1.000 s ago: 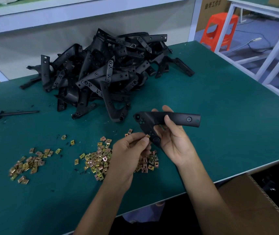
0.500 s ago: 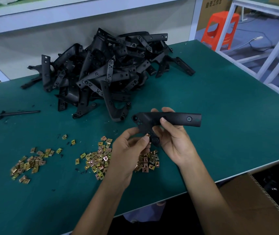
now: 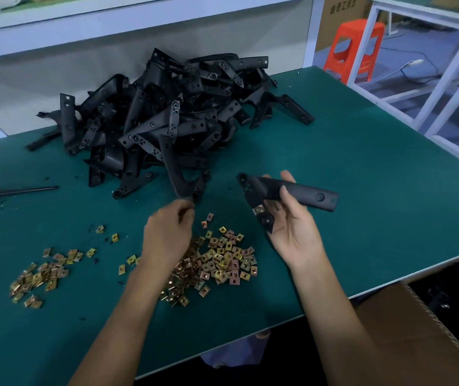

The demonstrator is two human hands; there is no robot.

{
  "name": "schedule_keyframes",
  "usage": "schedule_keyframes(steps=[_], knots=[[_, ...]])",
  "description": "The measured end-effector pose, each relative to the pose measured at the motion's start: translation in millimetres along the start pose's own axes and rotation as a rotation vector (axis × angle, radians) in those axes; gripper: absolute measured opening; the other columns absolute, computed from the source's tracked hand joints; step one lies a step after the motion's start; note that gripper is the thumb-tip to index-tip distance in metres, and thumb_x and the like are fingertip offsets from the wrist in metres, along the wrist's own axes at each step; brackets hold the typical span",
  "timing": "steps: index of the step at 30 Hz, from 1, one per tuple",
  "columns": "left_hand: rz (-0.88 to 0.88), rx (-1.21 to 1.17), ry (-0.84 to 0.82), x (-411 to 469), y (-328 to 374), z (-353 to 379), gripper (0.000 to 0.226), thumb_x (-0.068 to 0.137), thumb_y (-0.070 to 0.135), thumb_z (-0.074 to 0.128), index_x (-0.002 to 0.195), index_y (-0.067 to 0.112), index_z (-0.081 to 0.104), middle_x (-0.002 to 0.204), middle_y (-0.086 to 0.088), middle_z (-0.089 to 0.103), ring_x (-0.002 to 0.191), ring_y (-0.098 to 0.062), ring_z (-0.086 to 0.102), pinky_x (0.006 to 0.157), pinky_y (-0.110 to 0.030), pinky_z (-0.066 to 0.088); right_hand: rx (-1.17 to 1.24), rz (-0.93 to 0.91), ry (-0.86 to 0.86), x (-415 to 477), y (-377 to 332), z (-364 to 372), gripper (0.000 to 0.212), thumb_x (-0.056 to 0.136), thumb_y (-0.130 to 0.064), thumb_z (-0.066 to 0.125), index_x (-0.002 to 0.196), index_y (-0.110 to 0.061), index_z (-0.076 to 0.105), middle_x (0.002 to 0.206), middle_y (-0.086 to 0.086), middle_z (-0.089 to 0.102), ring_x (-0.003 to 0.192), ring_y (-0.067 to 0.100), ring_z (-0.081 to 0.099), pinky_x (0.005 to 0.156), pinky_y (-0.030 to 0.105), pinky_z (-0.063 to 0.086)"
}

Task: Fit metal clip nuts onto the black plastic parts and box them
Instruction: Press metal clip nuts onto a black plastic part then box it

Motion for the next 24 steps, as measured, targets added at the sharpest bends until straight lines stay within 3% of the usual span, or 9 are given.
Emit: schedule_keyframes(steps=[2, 4, 13, 16, 18, 20, 24], knots=[[0.115, 0.181, -0.077, 3.8, 2.3, 12.6, 0.024, 0.099, 0.027, 0.06, 0.116, 0.014, 0.073, 0.114, -0.007, 0.072, 0.107, -0.027, 0.062, 0.098, -0.035, 0.042, -0.042, 0.04, -0.001, -1.8, 4.6, 2.7, 0.038, 0.088, -0.014, 0.063, 0.125, -0.024, 0.065, 0.129, 0.013, 0.069, 0.11, 0.023, 0.069, 0.112, 0.042, 0.045], [0.176, 0.263, -0.094, 5.2, 5.3, 21.5, 0.025, 0.098, 0.031, 0.061, 0.115, 0.016, 0.073, 0.116, -0.005, 0.071, 0.109, -0.026, 0.059, 0.103, -0.035, 0.037, -0.047, 0.061, 0.0, -3.1, 5.3, 4.9, 0.038, 0.088, -0.014, 0.062, 0.124, -0.024, 0.065, 0.128, 0.013, 0.069, 0.107, 0.023, 0.07, 0.116, 0.044, 0.039], [0.122, 0.195, -0.157, 15.8, 12.2, 33.4, 0.009, 0.094, 0.023, 0.067, 0.102, 0.019, 0.071, 0.102, -0.003, 0.062, 0.106, -0.027, 0.053, 0.085, -0.031, 0.042, -0.024, 0.081, 0.006, -4.7, 5.1, 6.5, 0.037, 0.088, -0.012, 0.061, 0.123, -0.021, 0.064, 0.124, 0.014, 0.071, 0.106, 0.023, 0.072, 0.12, 0.048, 0.033], [0.06, 0.04, -0.169, 11.6, 16.6, 30.4, 0.007, 0.097, 0.023, 0.062, 0.104, 0.025, 0.064, 0.091, 0.012, 0.059, 0.089, -0.006, 0.06, 0.068, -0.015, 0.039, -0.044, 0.076, 0.003, -4.9, 4.9, 5.7, 0.036, 0.088, -0.013, 0.061, 0.123, -0.021, 0.064, 0.123, 0.014, 0.071, 0.107, 0.024, 0.071, 0.121, 0.049, 0.031], [0.035, -0.126, -0.17, 3.9, 20.0, 25.4, 0.014, 0.101, 0.027, 0.055, 0.111, 0.034, 0.061, 0.094, 0.024, 0.057, 0.081, 0.01, 0.055, 0.062, -0.006, 0.038, -0.054, 0.078, -0.002, -4.9, 5.2, 5.2, 0.035, 0.089, -0.013, 0.06, 0.122, -0.021, 0.065, 0.124, 0.015, 0.071, 0.107, 0.024, 0.071, 0.122, 0.05, 0.03], [-0.004, -0.325, -0.164, -4.7, 24.9, 19.9, 0.019, 0.103, 0.027, 0.052, 0.111, 0.041, 0.063, 0.087, 0.025, 0.064, 0.071, 0.007, 0.057, 0.058, -0.006, 0.04, -0.062, 0.079, -0.009, -4.7, 5.3, 5.0, 0.034, 0.089, -0.013, 0.06, 0.121, -0.022, 0.065, 0.125, 0.015, 0.07, 0.108, 0.025, 0.07, 0.122, 0.05, 0.029], [-0.119, -0.689, -0.153, -18.1, 34.6, 13.7, 0.02, 0.098, 0.022, 0.063, 0.105, 0.039, 0.07, 0.101, 0.028, 0.07, 0.094, 0.013, 0.063, 0.072, -0.002, 0.046, -0.08, 0.082, -0.014, -5.0, 5.1, 5.2, 0.033, 0.09, -0.014, 0.059, 0.121, -0.023, 0.064, 0.124, 0.013, 0.071, 0.106, 0.023, 0.071, 0.122, 0.048, 0.029]])
Point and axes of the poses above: each hand's wrist, its own x-axis towards the middle knuckle, its own z-axis out of the palm, y = z × x, the point moved 3 cm from there along x, towards the middle knuckle
